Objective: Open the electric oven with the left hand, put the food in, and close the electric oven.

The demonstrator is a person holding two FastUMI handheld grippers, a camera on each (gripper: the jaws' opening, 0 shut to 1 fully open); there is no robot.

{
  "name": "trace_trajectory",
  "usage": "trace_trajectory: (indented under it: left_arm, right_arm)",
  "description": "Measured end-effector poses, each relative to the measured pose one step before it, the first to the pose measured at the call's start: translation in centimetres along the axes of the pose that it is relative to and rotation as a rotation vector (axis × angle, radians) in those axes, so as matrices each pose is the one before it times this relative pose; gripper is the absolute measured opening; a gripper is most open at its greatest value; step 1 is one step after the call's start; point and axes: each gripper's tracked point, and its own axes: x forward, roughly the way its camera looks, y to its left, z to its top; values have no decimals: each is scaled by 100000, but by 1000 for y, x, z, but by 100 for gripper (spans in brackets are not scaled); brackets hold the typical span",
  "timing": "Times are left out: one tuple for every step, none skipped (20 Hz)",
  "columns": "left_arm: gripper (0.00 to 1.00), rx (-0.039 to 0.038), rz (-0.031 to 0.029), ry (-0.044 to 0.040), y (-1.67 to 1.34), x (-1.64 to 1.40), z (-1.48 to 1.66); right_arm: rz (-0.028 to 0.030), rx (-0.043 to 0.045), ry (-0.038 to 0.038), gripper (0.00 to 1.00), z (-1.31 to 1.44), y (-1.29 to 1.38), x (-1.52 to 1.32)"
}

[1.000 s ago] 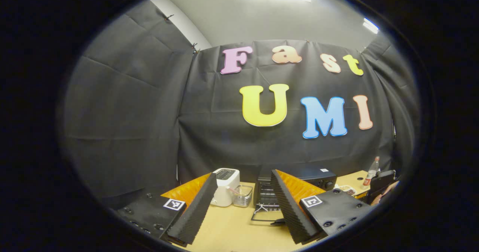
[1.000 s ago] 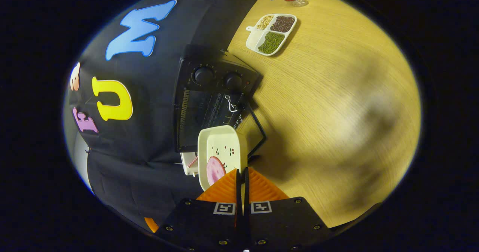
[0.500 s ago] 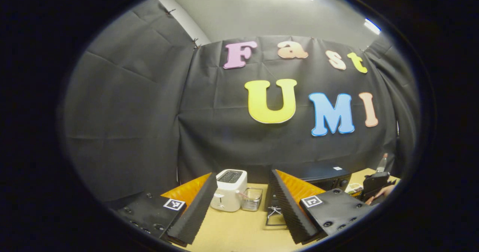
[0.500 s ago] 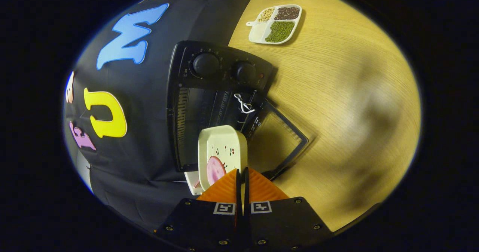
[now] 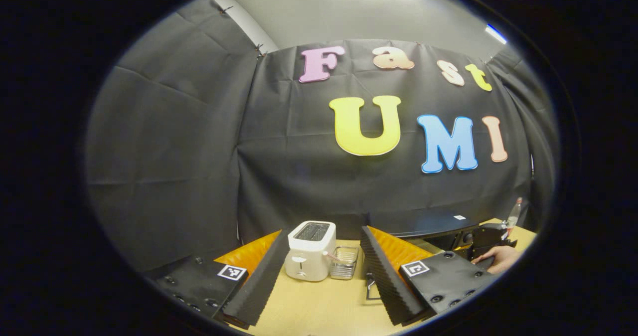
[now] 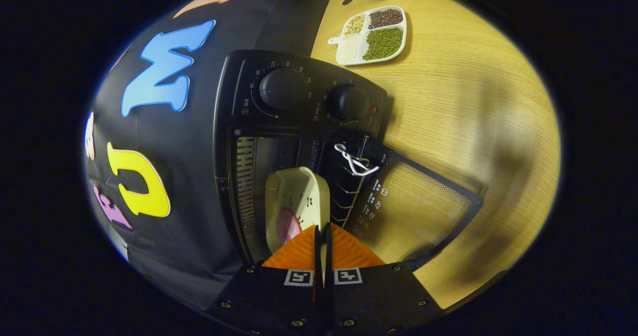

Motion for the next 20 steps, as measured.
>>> trace_trajectory:
  left_arm:
    - [97, 458, 109, 247, 177, -74, -85]
    - [97, 588, 324, 249, 232, -36, -42]
    - [97, 627, 527, 398, 227, -135, -142]
    - [97, 506, 599, 408, 316, -48, -90]
    - [98, 310, 702, 513, 239, -23, -286]
    - [99, 172, 696, 625, 335, -134, -137]
    - [99, 105, 611, 518, 304, -280, 3]
    - [100, 200, 537, 157, 169, -182, 107]
    - [99, 246, 522, -117, 160, -144, -1]
    - [98, 265, 346, -113, 35, -134, 88]
    - [97, 148, 115, -114, -148, -94, 113]
    - [95, -10, -32, -206, -149, -61, 122]
    - [94, -71, -347, -289, -375, -155, 75]
    - [93, 3, -407, -413, -347, -137, 205]
    - [92, 43, -501, -317, -559, -100, 87]
    - [96, -51, -711, -164, -456, -104, 183]
    - [96, -28, -801, -95, -452, -173, 121]
    - [91, -127, -916, -232, -557, -117, 189]
    - [94, -116, -726, -39, -591, -76, 48]
    - [97, -271, -663, -70, -658, -141, -44]
  right_arm:
    - [183, 1039, -1423, 1, 81, 183, 542]
    - [248, 1407, -952, 1, 18, 97, 524]
    - [-29, 1482, -510, 1, -5, 48, 400]
    - [-40, 1429, -592, 1, -53, -14, 502]
    - [426, 1296, -586, 1, -122, 88, 289]
    - [422, 904, -513, 1, -63, 136, 331]
    - [805, 1007, -194, 1, -253, 199, 214]
    - [473, 457, 281, 3, -192, 194, 156]
    - [875, -20, -16, 3, -187, 241, -47]
    - [-95, -757, 588, 7, -156, 71, 3]
    - [1395, -933, 229, 9, 178, 221, -415]
    - [1187, -1202, 689, 11, -340, 106, -355]
    - [2280, -653, 947, 11, -178, 557, -467]
    - [1499, -919, 942, 30, -180, 349, -447]
    - [1370, -1363, 1001, 30, -35, 366, -532]
    - [851, -1720, 723, 71, 22, 97, -471]
    - [118, -1597, 1296, 84, -182, 95, -469]
    - [-269, -2654, 1143, 98, -26, -93, -700]
    - [-203, -3372, 946, 98, 33, -73, -813]
    - [11, -3845, 830, 98, 38, -49, -854]
